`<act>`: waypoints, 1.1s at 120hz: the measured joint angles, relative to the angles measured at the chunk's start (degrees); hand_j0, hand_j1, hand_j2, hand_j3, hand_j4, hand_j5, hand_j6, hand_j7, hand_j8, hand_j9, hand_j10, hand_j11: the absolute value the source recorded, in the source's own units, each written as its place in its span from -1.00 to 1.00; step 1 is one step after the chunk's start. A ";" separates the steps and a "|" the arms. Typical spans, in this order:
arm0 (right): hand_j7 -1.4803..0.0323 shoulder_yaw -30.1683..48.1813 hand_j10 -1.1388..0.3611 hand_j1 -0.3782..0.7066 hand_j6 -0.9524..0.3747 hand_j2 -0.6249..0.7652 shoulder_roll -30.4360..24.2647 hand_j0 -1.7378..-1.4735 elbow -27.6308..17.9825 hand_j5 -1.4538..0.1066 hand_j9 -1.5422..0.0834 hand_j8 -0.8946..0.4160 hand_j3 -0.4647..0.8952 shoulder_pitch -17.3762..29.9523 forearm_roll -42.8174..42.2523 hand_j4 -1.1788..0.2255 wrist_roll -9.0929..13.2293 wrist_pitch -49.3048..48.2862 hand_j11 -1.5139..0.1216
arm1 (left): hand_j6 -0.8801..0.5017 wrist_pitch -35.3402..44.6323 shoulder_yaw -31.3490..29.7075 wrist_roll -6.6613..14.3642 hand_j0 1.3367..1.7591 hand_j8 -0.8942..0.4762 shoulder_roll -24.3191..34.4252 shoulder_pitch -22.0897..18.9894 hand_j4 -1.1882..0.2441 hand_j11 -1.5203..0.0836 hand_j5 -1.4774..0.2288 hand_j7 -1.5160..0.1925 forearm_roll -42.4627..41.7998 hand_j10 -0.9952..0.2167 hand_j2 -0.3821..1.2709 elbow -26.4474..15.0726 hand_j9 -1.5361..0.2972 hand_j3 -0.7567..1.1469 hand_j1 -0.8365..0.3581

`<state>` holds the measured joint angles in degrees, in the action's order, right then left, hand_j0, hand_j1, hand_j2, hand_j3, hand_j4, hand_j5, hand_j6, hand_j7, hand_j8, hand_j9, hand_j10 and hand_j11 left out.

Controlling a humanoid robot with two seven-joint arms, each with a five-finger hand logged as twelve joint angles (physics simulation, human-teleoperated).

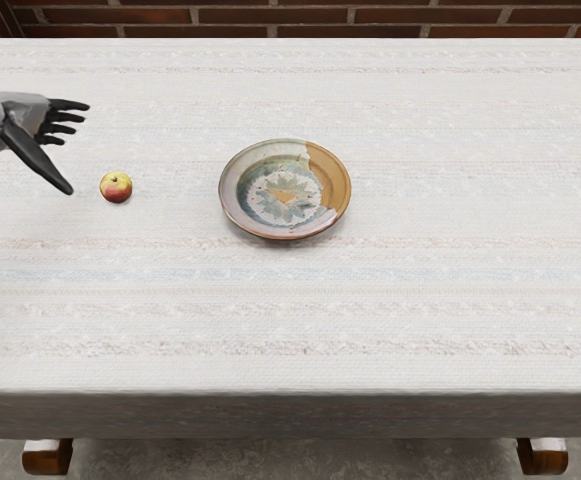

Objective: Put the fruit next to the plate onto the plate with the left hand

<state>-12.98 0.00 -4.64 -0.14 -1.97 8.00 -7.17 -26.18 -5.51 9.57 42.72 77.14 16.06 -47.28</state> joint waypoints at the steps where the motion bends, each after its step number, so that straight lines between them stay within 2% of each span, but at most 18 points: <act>1: 0.96 -0.01 0.52 -0.95 0.43 -0.10 0.00 -0.40 0.01 0.86 0.90 0.36 -0.32 0.00 0.00 0.68 0.00 0.00 0.85 | 0.26 0.01 0.00 0.00 0.52 0.29 0.00 0.01 0.65 0.89 0.72 0.77 0.18 0.63 -0.54 0.01 0.67 -0.20 0.98; 26: 0.96 0.18 0.52 -0.95 0.43 -0.10 0.00 -0.40 0.00 0.86 0.90 0.36 -0.32 0.60 0.10 0.68 -0.23 0.02 0.85 | 0.26 0.12 0.01 0.05 0.52 0.29 0.08 -0.05 0.65 0.89 0.72 0.77 2.05 0.63 -0.54 0.23 0.67 -0.20 0.97; 40: 0.96 0.22 0.52 -0.95 0.43 -0.10 0.00 -0.40 -0.01 0.86 0.90 0.36 -0.32 0.77 0.12 0.68 -0.25 0.01 0.85 | 0.26 2.87 -0.31 0.25 0.52 0.29 -0.94 -3.33 0.65 0.89 0.72 0.76 2.71 0.63 -0.54 0.58 0.67 -0.21 0.97; 48: 0.96 0.23 0.52 -0.95 0.43 -0.10 0.00 -0.40 -0.01 0.86 0.90 0.36 -0.32 0.80 0.12 0.68 -0.26 0.00 0.85 | 0.26 4.72 -0.96 0.32 0.52 0.29 -1.55 -3.43 0.65 0.88 0.72 0.76 3.28 0.63 -0.54 0.63 0.67 -0.20 0.97; 58: 0.96 0.23 0.52 -0.95 0.43 -0.10 0.00 -0.40 -0.02 0.86 0.90 0.36 -0.32 0.83 0.13 0.68 -0.26 0.01 0.85 | 0.26 5.93 -1.82 0.51 0.52 0.29 -1.77 -1.27 0.65 0.88 0.72 0.76 3.38 0.63 -0.54 0.46 0.67 -0.21 0.97; 67: 0.96 0.24 0.52 -0.95 0.43 -0.10 0.00 -0.40 -0.02 0.86 0.90 0.37 -0.32 0.83 0.13 0.68 -0.26 0.03 0.85 | 0.26 7.37 -4.10 0.54 0.52 0.29 -5.02 2.17 0.64 0.88 0.72 0.76 1.91 0.62 -0.53 0.23 0.66 -0.21 0.97; 77: 0.96 0.24 0.52 -0.95 0.43 -0.10 0.00 -0.40 -0.02 0.86 0.90 0.36 -0.32 0.84 0.13 0.68 -0.26 0.02 0.85 | 0.24 11.26 -9.59 0.42 0.52 0.27 -9.11 5.97 0.63 0.86 0.70 0.75 -1.44 0.61 -0.53 0.04 0.65 -0.21 0.95; 85: 0.96 0.24 0.52 -0.95 0.43 -0.10 0.00 -0.40 -0.02 0.86 0.90 0.36 -0.32 0.84 0.13 0.68 -0.26 0.01 0.85 | 0.23 17.32 -14.40 0.30 0.52 0.26 -13.33 6.35 0.62 0.85 0.69 0.73 -3.68 0.60 -0.53 -0.13 0.64 -0.20 0.93; 94: 0.96 0.24 0.52 -0.95 0.43 -0.10 0.00 -0.40 -0.02 0.86 0.90 0.36 -0.32 0.84 0.13 0.68 -0.26 0.03 0.85 | 0.21 23.40 -17.80 0.23 0.52 0.25 -14.40 6.14 0.60 0.83 0.67 0.72 -5.12 0.58 -0.53 -0.29 0.62 -0.20 0.91; 106: 0.96 0.24 0.52 -0.95 0.43 -0.10 0.00 -0.40 -0.02 0.86 0.90 0.36 -0.32 0.84 0.13 0.68 -0.26 0.02 0.85 | 0.17 29.54 -19.80 -0.46 0.52 0.20 -15.15 5.39 0.56 0.78 0.62 0.67 -5.88 0.52 -0.52 -0.30 0.58 -0.20 0.85; 114: 0.96 0.24 0.52 -0.95 0.43 -0.10 0.00 -0.40 -0.02 0.86 0.90 0.36 -0.32 0.84 0.13 0.68 -0.26 0.03 0.85 | 0.14 33.05 -20.38 -1.09 0.52 0.17 -15.59 3.41 0.53 0.75 0.60 0.64 -5.90 0.49 -0.52 -0.22 0.55 -0.20 0.81; 132: 0.96 0.23 0.52 -0.95 0.43 -0.10 0.00 -0.40 -0.02 0.86 0.90 0.36 -0.32 0.84 0.13 0.68 -0.26 0.02 0.85 | 0.08 36.29 -20.88 -1.72 0.52 0.11 -17.36 2.03 0.47 0.68 0.53 0.57 -5.88 0.42 -0.50 -0.01 0.49 -0.20 0.72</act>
<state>-12.75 0.00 -4.66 0.70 -1.84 7.73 -7.15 10.11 -26.39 7.84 25.36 79.17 10.18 -47.30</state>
